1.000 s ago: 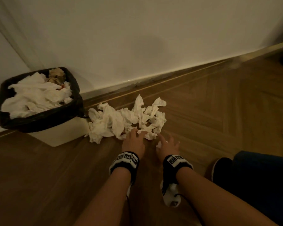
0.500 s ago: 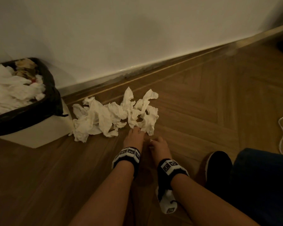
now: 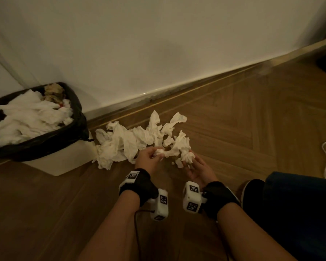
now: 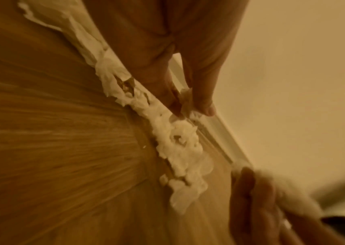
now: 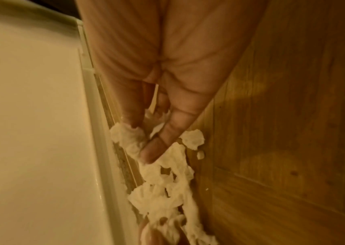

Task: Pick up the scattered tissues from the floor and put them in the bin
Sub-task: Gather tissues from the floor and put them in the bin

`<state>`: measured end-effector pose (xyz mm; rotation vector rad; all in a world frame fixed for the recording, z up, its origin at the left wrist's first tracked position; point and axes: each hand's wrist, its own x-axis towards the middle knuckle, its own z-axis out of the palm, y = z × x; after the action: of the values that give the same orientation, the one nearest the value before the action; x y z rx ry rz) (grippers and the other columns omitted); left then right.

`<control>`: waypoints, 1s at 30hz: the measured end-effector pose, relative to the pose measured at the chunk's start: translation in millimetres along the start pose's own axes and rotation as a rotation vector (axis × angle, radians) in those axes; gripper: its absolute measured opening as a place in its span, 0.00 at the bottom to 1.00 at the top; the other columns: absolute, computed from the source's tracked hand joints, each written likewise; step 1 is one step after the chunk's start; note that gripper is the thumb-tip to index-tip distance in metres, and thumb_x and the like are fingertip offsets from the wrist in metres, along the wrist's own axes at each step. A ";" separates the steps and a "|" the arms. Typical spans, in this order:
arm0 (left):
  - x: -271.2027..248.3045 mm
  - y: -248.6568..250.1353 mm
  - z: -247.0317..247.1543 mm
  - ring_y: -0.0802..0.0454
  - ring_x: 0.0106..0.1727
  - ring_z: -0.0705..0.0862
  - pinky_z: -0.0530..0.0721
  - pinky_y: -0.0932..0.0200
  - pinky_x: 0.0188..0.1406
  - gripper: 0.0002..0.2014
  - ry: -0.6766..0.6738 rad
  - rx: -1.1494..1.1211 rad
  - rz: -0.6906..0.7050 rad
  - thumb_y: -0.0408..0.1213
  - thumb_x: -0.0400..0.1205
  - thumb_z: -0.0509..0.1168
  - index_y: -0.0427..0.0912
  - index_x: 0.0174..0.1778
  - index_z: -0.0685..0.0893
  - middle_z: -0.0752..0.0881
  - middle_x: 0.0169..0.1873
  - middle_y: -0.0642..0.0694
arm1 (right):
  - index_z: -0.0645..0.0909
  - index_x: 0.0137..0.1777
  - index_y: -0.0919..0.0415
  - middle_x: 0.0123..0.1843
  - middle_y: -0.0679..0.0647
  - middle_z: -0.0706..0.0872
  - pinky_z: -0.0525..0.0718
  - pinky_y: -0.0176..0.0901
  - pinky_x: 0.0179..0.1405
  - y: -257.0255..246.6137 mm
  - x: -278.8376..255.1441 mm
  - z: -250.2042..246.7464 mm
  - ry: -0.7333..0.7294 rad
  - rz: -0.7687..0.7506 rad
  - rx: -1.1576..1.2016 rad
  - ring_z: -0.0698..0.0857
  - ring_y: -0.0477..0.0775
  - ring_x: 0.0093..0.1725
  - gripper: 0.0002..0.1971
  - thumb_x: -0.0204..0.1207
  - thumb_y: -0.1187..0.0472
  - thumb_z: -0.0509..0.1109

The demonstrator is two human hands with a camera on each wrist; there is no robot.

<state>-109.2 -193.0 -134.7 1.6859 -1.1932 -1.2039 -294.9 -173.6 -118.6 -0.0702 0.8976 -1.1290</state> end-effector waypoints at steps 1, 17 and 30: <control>-0.9 4.1 -3.7 0.51 0.62 0.80 0.79 0.58 0.61 0.15 0.000 -0.097 -0.014 0.32 0.77 0.70 0.43 0.60 0.85 0.83 0.60 0.43 | 0.81 0.57 0.62 0.53 0.63 0.86 0.89 0.41 0.40 -1.1 -2.2 3.1 -0.008 0.013 0.027 0.89 0.57 0.45 0.12 0.82 0.72 0.58; -32.5 86.4 -102.7 0.54 0.46 0.89 0.86 0.60 0.36 0.09 0.186 -0.739 0.191 0.30 0.80 0.66 0.50 0.48 0.85 0.87 0.50 0.45 | 0.78 0.60 0.60 0.54 0.60 0.86 0.88 0.36 0.32 17.6 -13.4 118.6 -0.185 -0.020 0.096 0.90 0.50 0.38 0.11 0.78 0.64 0.65; -69.9 100.9 -240.6 0.60 0.52 0.83 0.80 0.76 0.50 0.10 0.816 -0.238 0.472 0.35 0.76 0.72 0.47 0.52 0.85 0.84 0.57 0.43 | 0.75 0.68 0.72 0.59 0.65 0.83 0.86 0.43 0.52 90.5 -33.0 278.7 -0.477 -0.091 -0.464 0.83 0.59 0.57 0.17 0.78 0.74 0.64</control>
<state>84.8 -145.6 47.1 1.3800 -0.8106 -0.2837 -50.2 -210.0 41.9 -0.7373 0.7117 -0.9100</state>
